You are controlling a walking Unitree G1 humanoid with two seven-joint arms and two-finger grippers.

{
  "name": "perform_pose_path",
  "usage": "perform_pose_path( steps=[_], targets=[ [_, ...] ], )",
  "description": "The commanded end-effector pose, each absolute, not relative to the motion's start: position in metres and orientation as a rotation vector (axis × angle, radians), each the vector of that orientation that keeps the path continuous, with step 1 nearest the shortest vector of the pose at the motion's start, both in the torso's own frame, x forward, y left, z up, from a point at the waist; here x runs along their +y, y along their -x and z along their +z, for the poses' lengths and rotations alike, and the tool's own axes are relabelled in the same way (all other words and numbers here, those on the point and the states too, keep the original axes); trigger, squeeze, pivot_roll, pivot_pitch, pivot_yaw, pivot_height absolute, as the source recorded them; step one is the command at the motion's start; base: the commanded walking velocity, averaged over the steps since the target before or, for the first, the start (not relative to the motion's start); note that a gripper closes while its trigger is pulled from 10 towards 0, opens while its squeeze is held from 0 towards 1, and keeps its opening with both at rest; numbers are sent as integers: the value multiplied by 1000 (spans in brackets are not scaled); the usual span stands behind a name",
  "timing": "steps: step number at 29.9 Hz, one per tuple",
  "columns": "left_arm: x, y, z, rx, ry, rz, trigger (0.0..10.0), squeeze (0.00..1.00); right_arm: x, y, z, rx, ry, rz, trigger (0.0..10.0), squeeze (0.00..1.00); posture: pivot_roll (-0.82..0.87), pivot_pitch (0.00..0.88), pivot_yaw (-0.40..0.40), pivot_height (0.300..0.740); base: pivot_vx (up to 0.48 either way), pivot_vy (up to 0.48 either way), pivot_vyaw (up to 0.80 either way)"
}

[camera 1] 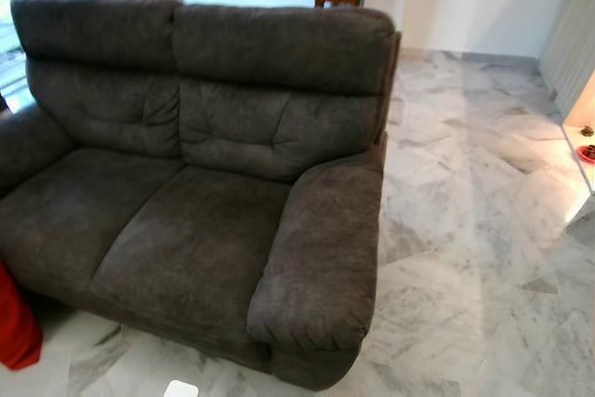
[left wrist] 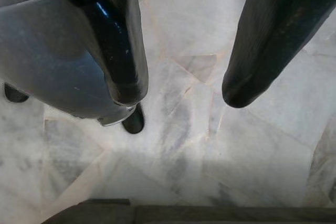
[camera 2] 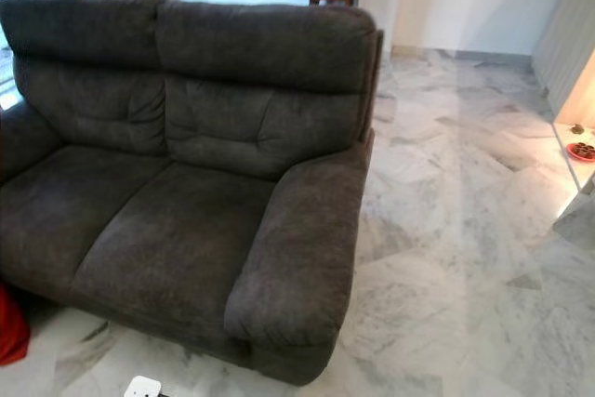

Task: Move the pillow to the sofa from floor

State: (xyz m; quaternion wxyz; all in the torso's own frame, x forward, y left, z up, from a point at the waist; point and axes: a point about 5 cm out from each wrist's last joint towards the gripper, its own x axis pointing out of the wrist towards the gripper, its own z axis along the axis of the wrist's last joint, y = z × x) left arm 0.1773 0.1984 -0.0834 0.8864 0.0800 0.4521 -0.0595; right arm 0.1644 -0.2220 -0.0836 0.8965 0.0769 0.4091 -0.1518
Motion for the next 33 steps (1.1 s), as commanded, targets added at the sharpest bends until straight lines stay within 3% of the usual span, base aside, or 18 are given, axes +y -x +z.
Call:
perform_pose_path(
  steps=[1, 15, 25, 33],
  targets=[
    [201, -178, -83, 954, -175, -117, 10000, 0, -225, -154, -87, 877, -159, -334, 10000, 0, -66, 17, 62, 740, 0, 371, 0],
    [195, -184, -82, 953, -166, -118, 10000, 0, -226, -154, -87, 878, -168, -340, 10000, 0, -66, 33, 64, 740, 0, 369, 0],
    [168, -189, -83, 943, -156, -143, 10000, 0, -222, -152, -89, 888, -173, -328, 10000, 0, -61, 45, 64, 740, 0, 366, 0],
    [179, -185, -83, 950, -159, -128, 10000, 0, -221, -152, -89, 889, -176, -325, 10000, 0, -59, 48, 64, 740, 0, 364, 0]
  ],
)
